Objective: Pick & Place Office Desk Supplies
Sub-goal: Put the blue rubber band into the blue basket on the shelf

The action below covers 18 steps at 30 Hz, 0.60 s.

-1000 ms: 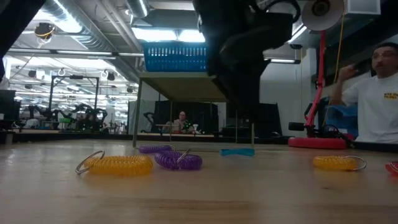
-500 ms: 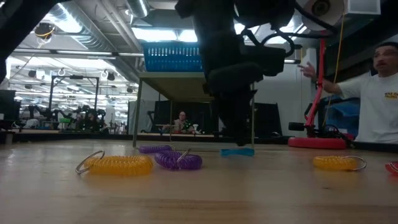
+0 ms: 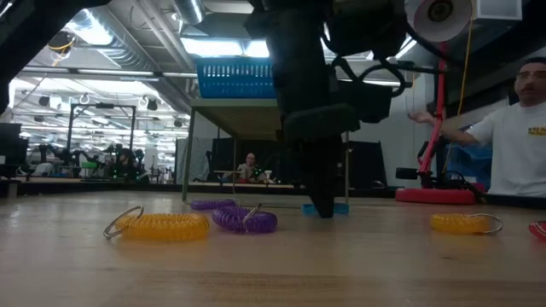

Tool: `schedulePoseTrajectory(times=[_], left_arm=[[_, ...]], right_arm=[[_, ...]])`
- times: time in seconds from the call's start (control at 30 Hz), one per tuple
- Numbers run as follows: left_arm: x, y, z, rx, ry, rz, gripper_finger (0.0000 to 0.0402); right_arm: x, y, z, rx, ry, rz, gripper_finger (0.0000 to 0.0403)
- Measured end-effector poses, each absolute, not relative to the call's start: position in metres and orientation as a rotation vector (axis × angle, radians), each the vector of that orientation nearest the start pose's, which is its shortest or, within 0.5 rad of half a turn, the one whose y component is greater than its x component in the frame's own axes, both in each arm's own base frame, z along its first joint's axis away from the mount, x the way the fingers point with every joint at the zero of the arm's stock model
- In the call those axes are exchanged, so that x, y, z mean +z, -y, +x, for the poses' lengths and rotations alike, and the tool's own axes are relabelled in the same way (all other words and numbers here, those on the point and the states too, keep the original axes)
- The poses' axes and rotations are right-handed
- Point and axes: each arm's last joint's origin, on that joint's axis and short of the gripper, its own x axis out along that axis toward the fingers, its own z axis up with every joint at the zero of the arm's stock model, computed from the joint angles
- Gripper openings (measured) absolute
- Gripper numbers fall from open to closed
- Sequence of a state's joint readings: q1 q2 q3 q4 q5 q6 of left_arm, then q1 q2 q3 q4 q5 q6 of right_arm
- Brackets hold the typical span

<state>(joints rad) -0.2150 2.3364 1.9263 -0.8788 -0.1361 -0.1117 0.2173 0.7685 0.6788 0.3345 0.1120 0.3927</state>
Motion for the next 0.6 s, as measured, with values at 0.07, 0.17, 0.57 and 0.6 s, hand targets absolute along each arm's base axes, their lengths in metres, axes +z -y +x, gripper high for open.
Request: schedulePoseTrajectory(times=[0.07,0.17,0.57,0.6], left_arm=[[0.1582,0.0956,0.4688,0.007,-1.272,0.113,0.0135],[0.1581,0.0930,0.4693,-0.008,-1.276,0.104,0.0123],[0.1569,0.0915,0.4696,-0.025,-1.286,0.052,0.0006],[0.1569,0.0908,0.4699,-0.019,-1.287,0.029,0.0006]], right_arm=[[0.3491,-0.0341,0.1696,0.153,0.227,0.432,0.0128],[0.3492,-0.0341,0.1696,0.153,0.228,0.432,0.0128],[0.3492,-0.0341,0.1696,0.152,0.229,0.428,0.0128],[0.3493,-0.0341,0.1696,0.153,0.230,0.428,0.0128]])
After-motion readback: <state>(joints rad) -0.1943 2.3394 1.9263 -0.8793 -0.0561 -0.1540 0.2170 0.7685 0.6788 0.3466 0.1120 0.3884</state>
